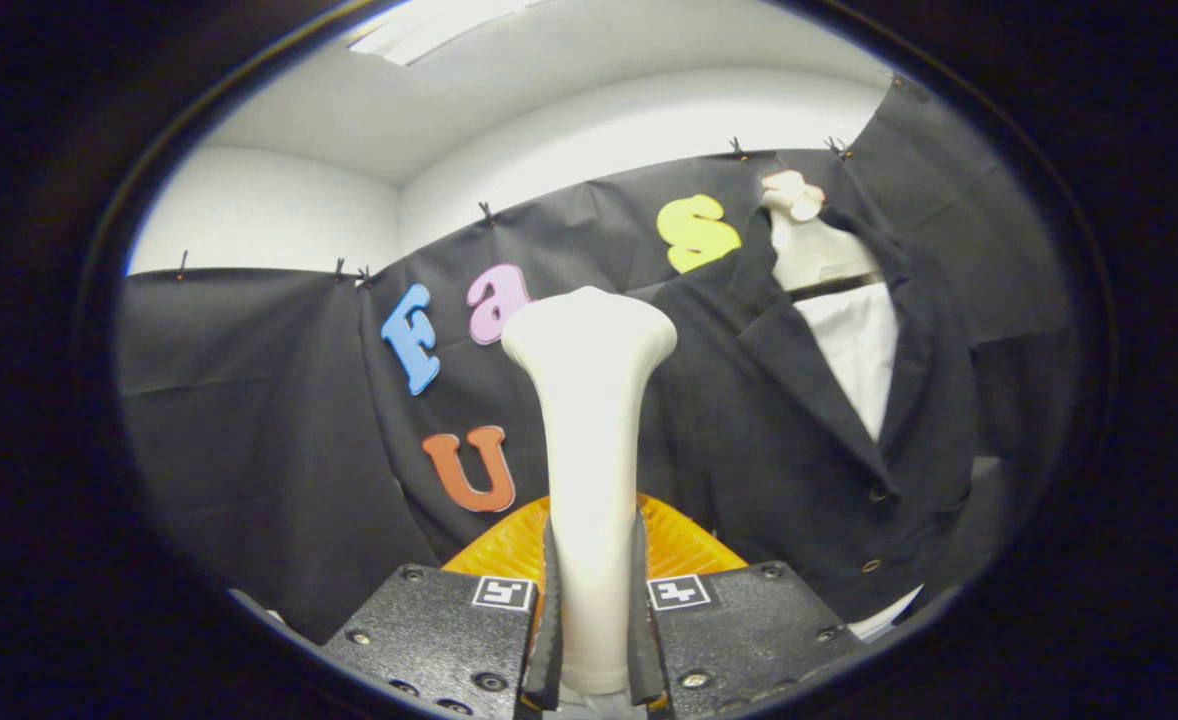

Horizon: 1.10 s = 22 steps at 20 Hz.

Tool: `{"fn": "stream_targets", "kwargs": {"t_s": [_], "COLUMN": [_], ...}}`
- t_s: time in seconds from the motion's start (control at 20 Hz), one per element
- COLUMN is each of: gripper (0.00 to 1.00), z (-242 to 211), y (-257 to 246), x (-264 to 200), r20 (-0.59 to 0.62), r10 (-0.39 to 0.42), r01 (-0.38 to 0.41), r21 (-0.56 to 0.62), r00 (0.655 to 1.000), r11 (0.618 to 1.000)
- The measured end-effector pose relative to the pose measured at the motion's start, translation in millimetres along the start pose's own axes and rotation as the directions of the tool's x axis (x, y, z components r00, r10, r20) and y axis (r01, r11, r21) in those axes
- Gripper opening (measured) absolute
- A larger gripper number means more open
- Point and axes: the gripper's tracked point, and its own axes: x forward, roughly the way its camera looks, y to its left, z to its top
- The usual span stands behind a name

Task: Iron the clothes twice with a garment steamer, once on the left side and once on the right side.

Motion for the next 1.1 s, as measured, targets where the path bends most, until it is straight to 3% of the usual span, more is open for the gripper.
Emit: {"fn": "stream_targets", "kwargs": {"t_s": [0.25, 0.5, 0.7, 1.1], "gripper": [0.29, 0.28, 0.29, 0.29], "z": [59, 88, 86, 38], "y": [-68, -90, -101, -129], "x": [-5, 13, 38, 34], "r20": [0.134, 0.177, 0.154, 0.104], "r10": [-0.152, -0.125, -0.104, -0.123], "r01": [0.161, 0.145, 0.128, 0.139], "r21": [-0.053, -0.108, -0.161, -0.163], "r00": [0.979, 0.976, 0.983, 0.987], "r11": [0.986, 0.983, 0.979, 0.977]}}
